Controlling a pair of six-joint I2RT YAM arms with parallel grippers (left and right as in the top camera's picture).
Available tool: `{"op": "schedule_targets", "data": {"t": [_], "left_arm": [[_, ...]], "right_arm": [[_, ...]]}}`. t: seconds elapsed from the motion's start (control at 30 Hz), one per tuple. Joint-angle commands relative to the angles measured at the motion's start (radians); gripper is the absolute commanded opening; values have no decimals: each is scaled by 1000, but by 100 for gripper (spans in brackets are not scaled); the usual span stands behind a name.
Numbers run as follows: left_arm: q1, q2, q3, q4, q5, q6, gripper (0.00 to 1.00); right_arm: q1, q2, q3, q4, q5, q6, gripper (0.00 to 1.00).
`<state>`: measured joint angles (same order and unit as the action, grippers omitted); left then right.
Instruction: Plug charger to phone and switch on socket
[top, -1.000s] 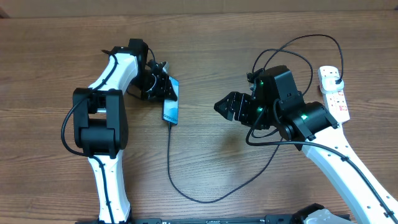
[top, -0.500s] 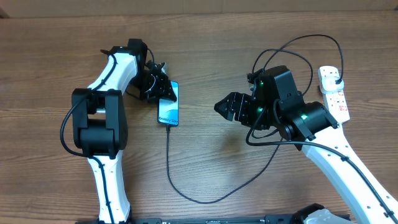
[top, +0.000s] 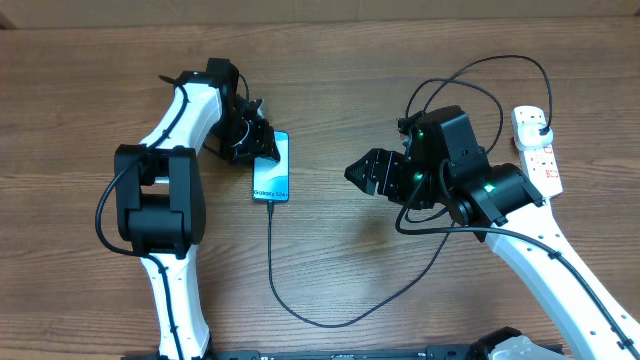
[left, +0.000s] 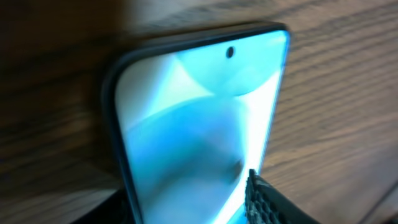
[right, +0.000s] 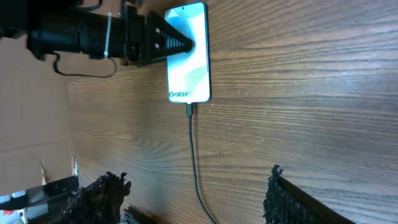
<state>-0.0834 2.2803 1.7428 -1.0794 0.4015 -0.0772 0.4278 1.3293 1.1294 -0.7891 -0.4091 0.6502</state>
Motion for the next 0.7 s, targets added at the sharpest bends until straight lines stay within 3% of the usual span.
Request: {"op": "schedule_targets", "data": {"t": [0.0,0.33,0.47,0.67], "left_arm": [[5,39,-13,15,-235,-16,58],[9,17,53,-23,-281,3,54],[13,-70,238,-102,-280,2,56],[5,-228,511,-163,-264,-2,67]], "right_arm": [[-3,3,3,-7,28,-13,75],[-15,2,6,-16,36,-35,72],[-105,-1,44,-67,38,-58,56],[-291,-11,101,-134,26,-84,30]]}}
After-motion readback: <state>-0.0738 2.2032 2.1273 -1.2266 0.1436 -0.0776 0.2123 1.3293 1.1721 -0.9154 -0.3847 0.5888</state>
